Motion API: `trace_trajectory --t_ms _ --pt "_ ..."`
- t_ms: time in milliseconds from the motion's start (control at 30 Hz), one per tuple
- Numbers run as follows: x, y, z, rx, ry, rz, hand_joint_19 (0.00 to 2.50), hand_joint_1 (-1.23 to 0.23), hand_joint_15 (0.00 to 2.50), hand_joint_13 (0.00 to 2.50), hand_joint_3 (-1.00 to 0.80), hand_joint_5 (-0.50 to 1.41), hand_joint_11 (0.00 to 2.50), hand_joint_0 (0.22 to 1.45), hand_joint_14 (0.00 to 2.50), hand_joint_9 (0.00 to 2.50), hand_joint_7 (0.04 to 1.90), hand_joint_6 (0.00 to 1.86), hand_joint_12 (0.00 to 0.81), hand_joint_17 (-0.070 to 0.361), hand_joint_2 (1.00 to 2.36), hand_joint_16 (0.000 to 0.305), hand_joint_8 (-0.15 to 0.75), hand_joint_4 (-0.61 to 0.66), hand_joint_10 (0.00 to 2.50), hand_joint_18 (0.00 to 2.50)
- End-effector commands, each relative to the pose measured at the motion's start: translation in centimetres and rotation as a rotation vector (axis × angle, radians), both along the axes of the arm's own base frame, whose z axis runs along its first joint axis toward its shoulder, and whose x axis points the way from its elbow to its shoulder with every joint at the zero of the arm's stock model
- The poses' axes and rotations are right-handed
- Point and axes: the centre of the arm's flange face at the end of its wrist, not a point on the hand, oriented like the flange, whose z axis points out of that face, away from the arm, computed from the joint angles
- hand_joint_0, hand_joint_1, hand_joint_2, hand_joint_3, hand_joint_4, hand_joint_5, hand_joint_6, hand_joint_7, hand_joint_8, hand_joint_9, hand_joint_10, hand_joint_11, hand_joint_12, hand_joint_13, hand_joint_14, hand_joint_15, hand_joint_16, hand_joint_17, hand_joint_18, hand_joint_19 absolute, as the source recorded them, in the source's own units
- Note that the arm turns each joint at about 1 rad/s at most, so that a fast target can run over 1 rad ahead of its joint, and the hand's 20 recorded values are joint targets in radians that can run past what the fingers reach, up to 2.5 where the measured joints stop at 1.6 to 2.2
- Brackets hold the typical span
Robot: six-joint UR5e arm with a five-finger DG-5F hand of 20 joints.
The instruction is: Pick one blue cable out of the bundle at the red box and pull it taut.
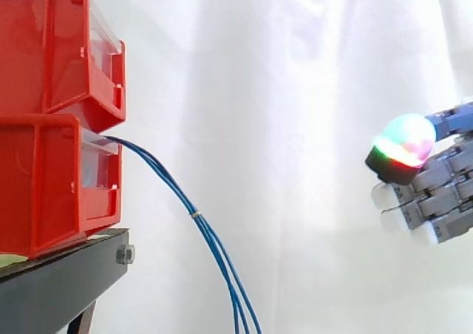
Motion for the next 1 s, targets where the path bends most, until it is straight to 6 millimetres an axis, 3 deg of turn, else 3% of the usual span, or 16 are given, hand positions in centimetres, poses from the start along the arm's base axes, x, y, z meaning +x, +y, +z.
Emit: trace_trajectory --t_ms 0,133,333,433,467,700,800,900,967 --pt "0.9 0.5 -1.0 0.006 -0.024 0.004 0.12 -0.8 0.09 0.15 -0.5 -0.21 0.0 0.51 0.0 0.2 0.65 0.5 0.343 0.123 1.0 0.055 0.247 0.17 0.0 0.05" --pt "1.9 0.5 -3.0 0.028 -0.031 -0.017 0.13 -0.8 0.09 0.16 -0.5 -0.21 0.0 0.51 0.0 0.21 0.65 0.5 0.344 0.123 1.0 0.055 0.249 0.18 0.0 0.06" --pt "2.2 0.2 -2.9 0.024 -0.051 -0.063 0.12 -0.79 0.09 0.17 -0.5 -0.21 0.0 0.51 0.0 0.21 0.65 0.5 0.343 0.122 1.0 0.054 0.251 0.19 0.0 0.07" --pt "2.6 -0.1 -3.9 0.028 -0.053 -0.086 0.13 -0.79 0.09 0.17 -0.5 -0.21 0.0 0.51 0.0 0.21 0.65 0.5 0.343 0.122 1.0 0.054 0.252 0.2 0.0 0.07" --pt "3.0 -0.4 -5.3 0.031 -0.045 -0.096 0.13 -0.79 0.09 0.17 -0.5 -0.21 0.0 0.51 0.0 0.22 0.65 0.5 0.343 0.122 1.0 0.054 0.252 0.2 0.0 0.07" --pt "5.0 -0.5 -9.4 0.082 -0.076 -0.097 0.13 -0.79 0.09 0.17 -0.5 -0.21 0.0 0.51 0.0 0.22 0.65 0.5 0.342 0.122 1.0 0.054 0.253 0.21 0.0 0.07" --pt "6.7 -0.6 -12.0 0.096 -0.082 -0.094 0.14 -0.79 0.09 0.17 -0.5 -0.21 0.0 0.51 0.0 0.22 0.66 0.5 0.343 0.122 1.0 0.054 0.254 0.22 0.0 0.07" --pt "7.7 -0.7 -13.8 0.117 -0.07 -0.103 0.14 -0.78 0.09 0.17 -0.5 -0.21 0.0 0.51 0.0 0.23 0.66 0.5 0.342 0.122 1.0 0.054 0.256 0.22 0.0 0.07" --pt "7.8 -0.8 -13.7 0.117 -0.073 -0.105 0.14 -0.78 0.09 0.17 -0.5 -0.21 0.0 0.51 0.0 0.23 0.66 0.5 0.342 0.121 1.0 0.054 0.257 0.22 0.0 0.08"
